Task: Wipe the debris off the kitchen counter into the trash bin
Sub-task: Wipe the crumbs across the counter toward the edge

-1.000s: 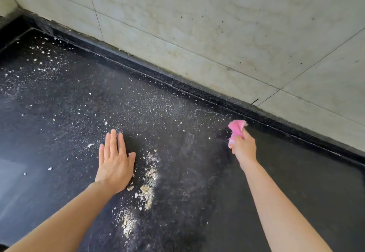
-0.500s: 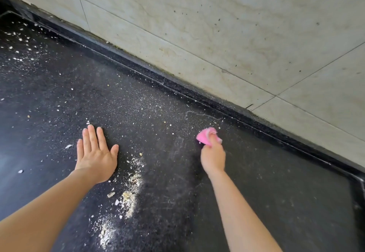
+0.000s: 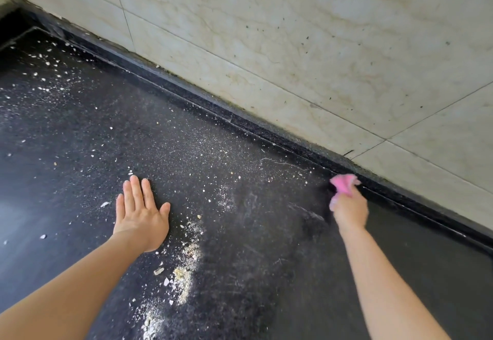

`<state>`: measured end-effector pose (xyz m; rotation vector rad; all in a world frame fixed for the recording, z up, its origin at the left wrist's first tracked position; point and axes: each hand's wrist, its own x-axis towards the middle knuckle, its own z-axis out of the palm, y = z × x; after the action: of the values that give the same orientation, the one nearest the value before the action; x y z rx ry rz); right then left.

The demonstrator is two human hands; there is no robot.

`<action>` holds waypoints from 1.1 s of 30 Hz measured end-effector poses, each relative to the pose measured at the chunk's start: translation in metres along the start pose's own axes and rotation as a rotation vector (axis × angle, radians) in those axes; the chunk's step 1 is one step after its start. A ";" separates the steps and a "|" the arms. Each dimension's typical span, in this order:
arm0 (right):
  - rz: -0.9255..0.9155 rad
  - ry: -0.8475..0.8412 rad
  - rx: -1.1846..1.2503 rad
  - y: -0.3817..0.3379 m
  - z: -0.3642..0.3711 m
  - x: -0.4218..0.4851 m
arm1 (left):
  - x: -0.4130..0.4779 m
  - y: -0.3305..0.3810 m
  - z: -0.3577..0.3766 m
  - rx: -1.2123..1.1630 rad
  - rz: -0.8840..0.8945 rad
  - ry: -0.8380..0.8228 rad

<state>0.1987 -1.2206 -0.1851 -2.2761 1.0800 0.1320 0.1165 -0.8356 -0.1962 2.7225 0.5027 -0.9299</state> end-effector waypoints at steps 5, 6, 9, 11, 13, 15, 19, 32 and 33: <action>0.090 -0.005 -0.121 -0.007 -0.007 0.032 | 0.000 -0.001 0.002 -0.003 -0.001 0.004; 0.085 -0.008 -0.105 -0.017 0.003 0.028 | 0.001 -0.001 0.001 -0.006 -0.007 0.001; -0.008 -0.027 -0.088 -0.042 0.036 0.007 | 0.001 -0.001 0.000 -0.014 -0.010 -0.009; -0.088 -0.167 -0.083 -0.053 0.049 -0.006 | 0.001 -0.001 0.000 -0.016 -0.008 -0.015; -0.142 -0.311 -0.013 -0.064 0.042 -0.020 | 0.000 -0.001 -0.001 -0.021 -0.004 -0.018; -0.149 -0.275 0.045 -0.066 0.027 -0.019 | -0.001 -0.001 -0.001 -0.027 0.000 -0.015; -0.184 -0.042 -0.060 -0.057 0.025 -0.003 | -0.001 -0.001 -0.002 -0.027 -0.003 -0.021; -0.312 -0.146 -0.188 -0.100 0.071 -0.030 | 0.000 -0.001 -0.004 -0.054 0.002 -0.042; -0.367 -0.183 -0.240 -0.103 0.078 -0.037 | 0.000 -0.001 -0.003 -0.058 0.003 -0.039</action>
<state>0.2621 -1.1025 -0.1860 -2.5756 0.5654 0.3263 0.1180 -0.8333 -0.1939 2.6475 0.5104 -0.9511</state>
